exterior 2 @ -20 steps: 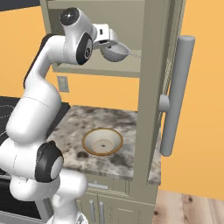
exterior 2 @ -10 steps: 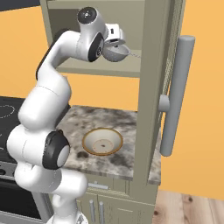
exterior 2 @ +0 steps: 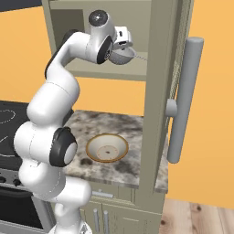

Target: Open the cabinet and setup a tea strainer by placing it in the bowl upright.

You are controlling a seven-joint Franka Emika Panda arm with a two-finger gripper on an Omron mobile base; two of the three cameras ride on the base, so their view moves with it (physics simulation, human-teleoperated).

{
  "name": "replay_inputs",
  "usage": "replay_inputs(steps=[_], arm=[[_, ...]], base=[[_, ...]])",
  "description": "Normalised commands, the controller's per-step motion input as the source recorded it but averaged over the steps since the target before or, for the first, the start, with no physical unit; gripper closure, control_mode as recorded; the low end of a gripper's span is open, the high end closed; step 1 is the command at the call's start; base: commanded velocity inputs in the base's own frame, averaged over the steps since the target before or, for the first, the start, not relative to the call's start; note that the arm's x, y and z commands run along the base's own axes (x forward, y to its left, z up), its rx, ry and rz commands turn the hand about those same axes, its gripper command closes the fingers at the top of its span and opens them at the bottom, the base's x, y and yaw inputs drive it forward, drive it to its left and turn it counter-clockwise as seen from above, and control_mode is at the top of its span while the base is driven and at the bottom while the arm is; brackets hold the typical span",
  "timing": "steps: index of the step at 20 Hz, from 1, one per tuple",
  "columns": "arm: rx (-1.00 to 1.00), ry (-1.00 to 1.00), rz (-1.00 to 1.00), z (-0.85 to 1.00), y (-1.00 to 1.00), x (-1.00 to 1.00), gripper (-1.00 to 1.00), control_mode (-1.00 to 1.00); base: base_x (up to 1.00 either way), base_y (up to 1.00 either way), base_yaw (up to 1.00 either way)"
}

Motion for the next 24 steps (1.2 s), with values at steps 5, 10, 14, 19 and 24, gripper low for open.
replay_inputs(steps=[5,10,14,19,24], arm=[[0.0,0.0,0.04,-0.06,0.0,0.13,-1.0,-1.0],[0.0,0.0,0.05,-0.05,0.0,0.01,-1.0,-1.0],[0.0,0.02,0.05,-0.1,0.0,0.0,1.0,-1.0],[0.0,0.0,0.05,-0.11,0.06,0.0,1.0,-1.0],[0.0,0.0,0.05,-0.11,0.17,0.06,1.0,-1.0]], base=[[0.0,0.0,0.0],[0.0,0.0,0.0],[0.0,0.0,0.0],[0.0,0.0,0.0],[0.0,0.0,0.0]])
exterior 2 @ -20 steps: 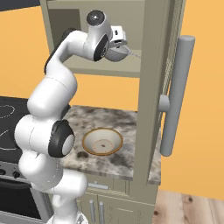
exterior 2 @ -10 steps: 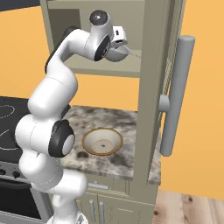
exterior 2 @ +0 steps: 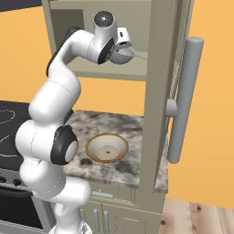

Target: Open the cabinet and setup a tea strainer by placing it in the bowl upright.

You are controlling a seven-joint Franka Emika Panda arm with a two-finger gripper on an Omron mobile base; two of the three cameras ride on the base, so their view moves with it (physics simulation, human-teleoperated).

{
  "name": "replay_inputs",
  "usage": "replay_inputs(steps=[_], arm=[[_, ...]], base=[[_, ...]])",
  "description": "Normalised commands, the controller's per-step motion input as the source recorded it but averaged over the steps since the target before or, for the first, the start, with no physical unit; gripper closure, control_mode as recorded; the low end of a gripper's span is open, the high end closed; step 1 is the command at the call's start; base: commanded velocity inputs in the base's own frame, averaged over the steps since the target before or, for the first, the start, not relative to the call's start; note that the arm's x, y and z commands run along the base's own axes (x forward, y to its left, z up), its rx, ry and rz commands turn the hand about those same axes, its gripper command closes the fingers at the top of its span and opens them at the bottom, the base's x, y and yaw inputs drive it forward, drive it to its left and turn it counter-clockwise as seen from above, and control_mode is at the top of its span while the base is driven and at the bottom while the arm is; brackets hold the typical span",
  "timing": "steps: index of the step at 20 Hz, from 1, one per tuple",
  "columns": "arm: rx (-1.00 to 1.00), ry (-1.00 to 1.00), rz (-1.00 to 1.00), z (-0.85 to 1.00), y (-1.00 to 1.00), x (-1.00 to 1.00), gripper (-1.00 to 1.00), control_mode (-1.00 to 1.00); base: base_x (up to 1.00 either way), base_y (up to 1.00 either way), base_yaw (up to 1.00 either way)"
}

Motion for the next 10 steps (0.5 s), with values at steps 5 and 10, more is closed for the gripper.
replay_inputs(steps=[5,10], arm=[[0.0,-0.12,-0.01,-0.01,0.21,0.04,1.0,-1.0],[0.01,-0.3,-0.09,0.0,0.28,-0.02,1.0,-1.0]], base=[[0.0,0.0,0.0],[0.0,0.0,0.0]])
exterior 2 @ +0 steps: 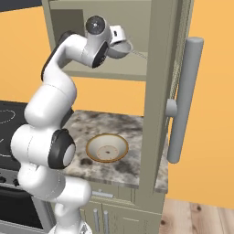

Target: Open the cabinet and setup a tea strainer by placing it in the bowl upright.

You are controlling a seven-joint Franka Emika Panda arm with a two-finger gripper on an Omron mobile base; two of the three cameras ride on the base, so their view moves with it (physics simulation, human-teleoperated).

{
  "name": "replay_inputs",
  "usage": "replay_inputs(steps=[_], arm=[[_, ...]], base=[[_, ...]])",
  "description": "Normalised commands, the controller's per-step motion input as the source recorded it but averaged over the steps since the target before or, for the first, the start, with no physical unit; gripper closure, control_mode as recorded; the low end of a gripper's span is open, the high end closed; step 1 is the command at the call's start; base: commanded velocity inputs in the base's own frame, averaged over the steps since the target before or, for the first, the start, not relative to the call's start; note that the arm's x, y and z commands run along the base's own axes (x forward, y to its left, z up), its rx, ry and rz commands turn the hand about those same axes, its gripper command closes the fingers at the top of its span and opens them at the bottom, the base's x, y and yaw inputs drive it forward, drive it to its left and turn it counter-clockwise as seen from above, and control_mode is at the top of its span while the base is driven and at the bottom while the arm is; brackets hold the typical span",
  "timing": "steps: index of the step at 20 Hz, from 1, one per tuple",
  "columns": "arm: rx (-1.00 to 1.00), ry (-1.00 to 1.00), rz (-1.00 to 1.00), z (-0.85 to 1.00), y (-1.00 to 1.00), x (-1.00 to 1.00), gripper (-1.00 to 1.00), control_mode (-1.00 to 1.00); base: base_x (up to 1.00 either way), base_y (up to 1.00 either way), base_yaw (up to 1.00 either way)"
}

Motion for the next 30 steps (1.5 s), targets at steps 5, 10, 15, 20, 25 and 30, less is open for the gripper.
replay_inputs(steps=[5,10,15,20,25,30], arm=[[0.11,-0.1,-0.17,-0.04,0.0,-0.29,1.0,-1.0],[-0.01,-0.01,-0.15,0.3,0.03,-0.69,1.0,-1.0],[-0.01,0.0,-0.16,0.14,0.01,-0.84,1.0,-1.0],[0.0,0.01,-0.19,0.0,0.02,-1.0,1.0,-1.0],[-0.01,0.0,-0.2,0.0,0.31,-1.0,1.0,-1.0],[-0.02,0.04,-0.23,-0.03,0.42,-0.98,1.0,-1.0]], base=[[0.0,0.0,0.0],[0.0,0.0,0.0],[0.0,0.0,0.0],[0.0,0.0,0.0],[0.0,0.0,0.0],[0.0,0.0,0.0]])
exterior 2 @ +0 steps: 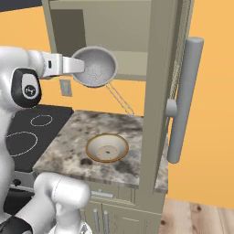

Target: Open the cabinet and setup a tea strainer by placing it in the bowl upright.

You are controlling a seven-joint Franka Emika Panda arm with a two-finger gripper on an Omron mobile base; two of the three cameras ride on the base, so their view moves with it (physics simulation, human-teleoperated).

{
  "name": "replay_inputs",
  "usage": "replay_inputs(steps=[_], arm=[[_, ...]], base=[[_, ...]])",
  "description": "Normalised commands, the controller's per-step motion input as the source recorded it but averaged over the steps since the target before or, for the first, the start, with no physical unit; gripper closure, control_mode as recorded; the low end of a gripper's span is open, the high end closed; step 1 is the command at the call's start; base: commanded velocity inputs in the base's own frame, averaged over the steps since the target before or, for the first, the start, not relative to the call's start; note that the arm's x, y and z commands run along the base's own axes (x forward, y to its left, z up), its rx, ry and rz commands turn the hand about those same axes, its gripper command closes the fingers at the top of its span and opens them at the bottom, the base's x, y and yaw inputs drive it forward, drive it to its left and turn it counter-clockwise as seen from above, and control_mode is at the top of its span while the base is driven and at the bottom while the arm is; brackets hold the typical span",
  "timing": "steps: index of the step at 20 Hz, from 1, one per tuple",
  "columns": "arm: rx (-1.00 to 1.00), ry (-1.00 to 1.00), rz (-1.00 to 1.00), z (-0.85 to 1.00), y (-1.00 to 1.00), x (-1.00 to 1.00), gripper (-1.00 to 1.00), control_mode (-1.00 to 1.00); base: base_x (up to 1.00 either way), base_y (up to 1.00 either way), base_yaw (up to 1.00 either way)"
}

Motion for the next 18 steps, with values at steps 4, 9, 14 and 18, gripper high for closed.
replay_inputs(steps=[4,9,14,18], arm=[[-0.07,0.1,-0.18,-0.36,0.12,-0.93,1.0,-1.0],[-0.09,0.37,-0.05,-0.46,0.0,-0.47,1.0,-1.0],[-0.04,0.26,0.0,-0.58,0.0,-0.03,1.0,-1.0],[0.01,0.0,0.01,-0.61,0.0,0.0,1.0,-1.0]], base=[[0.0,0.0,0.0],[0.0,0.0,0.0],[0.0,0.0,0.0],[0.0,0.0,0.0]])
